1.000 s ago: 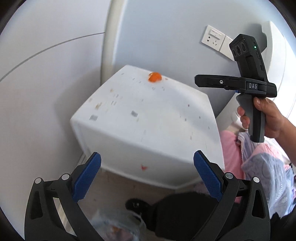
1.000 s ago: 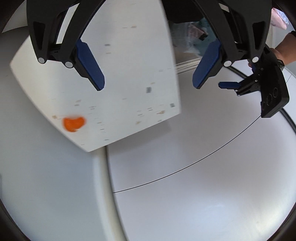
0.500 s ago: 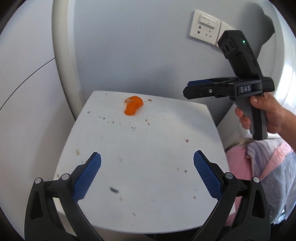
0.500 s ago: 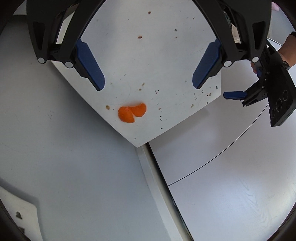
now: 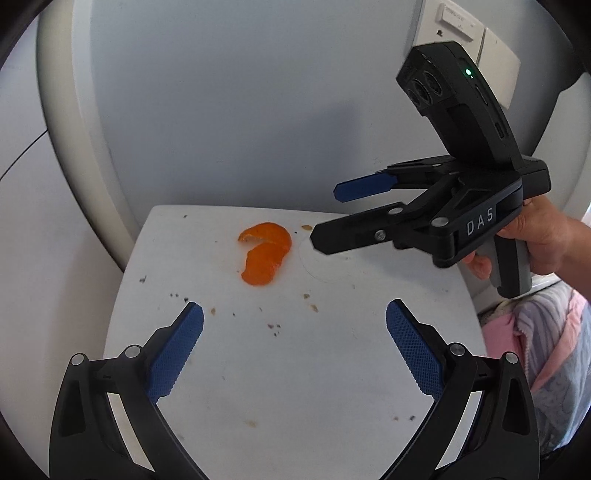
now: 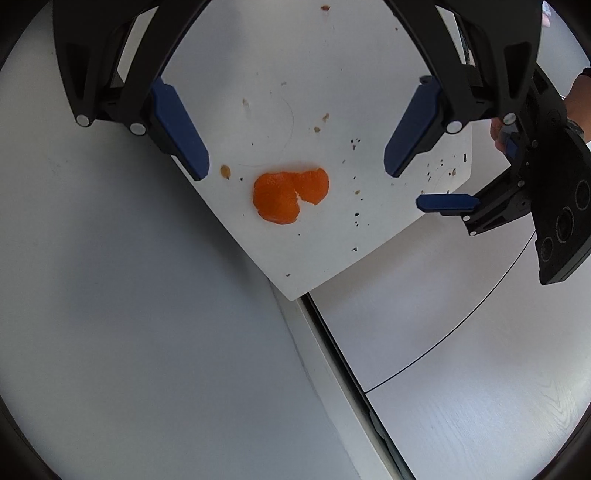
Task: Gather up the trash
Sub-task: 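Move both tools back toward the orange peel on the table, then close the left gripper on the orange peel while the right gripper grasps the other peel piece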
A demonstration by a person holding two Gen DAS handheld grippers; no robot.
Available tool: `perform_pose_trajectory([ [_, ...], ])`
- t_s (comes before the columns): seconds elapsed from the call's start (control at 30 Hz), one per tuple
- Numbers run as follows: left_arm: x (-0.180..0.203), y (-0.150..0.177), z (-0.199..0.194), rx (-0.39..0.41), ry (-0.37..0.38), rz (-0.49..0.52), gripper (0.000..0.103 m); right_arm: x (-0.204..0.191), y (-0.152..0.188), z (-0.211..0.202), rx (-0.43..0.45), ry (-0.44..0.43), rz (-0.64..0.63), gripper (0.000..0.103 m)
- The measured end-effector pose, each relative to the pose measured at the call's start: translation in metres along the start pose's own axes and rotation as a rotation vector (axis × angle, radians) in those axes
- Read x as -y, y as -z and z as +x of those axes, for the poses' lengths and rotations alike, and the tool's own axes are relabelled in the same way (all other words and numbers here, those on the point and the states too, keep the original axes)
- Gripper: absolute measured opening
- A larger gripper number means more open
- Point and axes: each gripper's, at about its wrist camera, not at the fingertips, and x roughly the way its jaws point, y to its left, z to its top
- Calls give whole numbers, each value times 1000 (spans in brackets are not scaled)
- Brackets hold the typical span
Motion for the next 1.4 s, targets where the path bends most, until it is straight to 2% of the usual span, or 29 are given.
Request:
perform_pose_trajectory([
  [0.03, -2, -2, 5, -4, 0, 10, 97, 1, -1, 2, -1, 8, -1, 91],
  [0.13, -8, -7, 16, -5, 4, 17, 97, 2, -6, 6, -5, 24, 0, 64],
  [0.23, -16, -11, 28, -1, 23, 27, 94, 4, -10, 11, -3, 48, -4, 64],
  [0.5, -24, -17, 54, -28, 61, 53, 74, 5, -17, 31, -45, 44, -31, 64],
  [0.53, -24, -17, 56, -31, 83, 49, 70, 5, -17, 34, -49, 49, -34, 64],
  [0.67, -21, -16, 64, -33, 108, 65, 62, 6, -17, 40, -49, 41, -25, 58],
  [0.73, -18, -15, 65, -40, 106, 73, 59, 5, -17, 43, -58, 42, -33, 54],
  [0.93, -23, -15, 67, -39, 95, 49, 58, 7, -17, 46, -63, 53, -26, 54],
  [1.0, -23, -16, 67, -41, 92, 52, 53, 6, -17, 47, -65, 51, -33, 49],
  [1.17, -22, -19, 70, -43, 75, 51, 26, 6, -18, 47, -72, 41, -16, 48],
  [1.4, -16, -17, 70, -33, 66, 46, 22, 3, -18, 49, -74, 32, -9, 39],
])
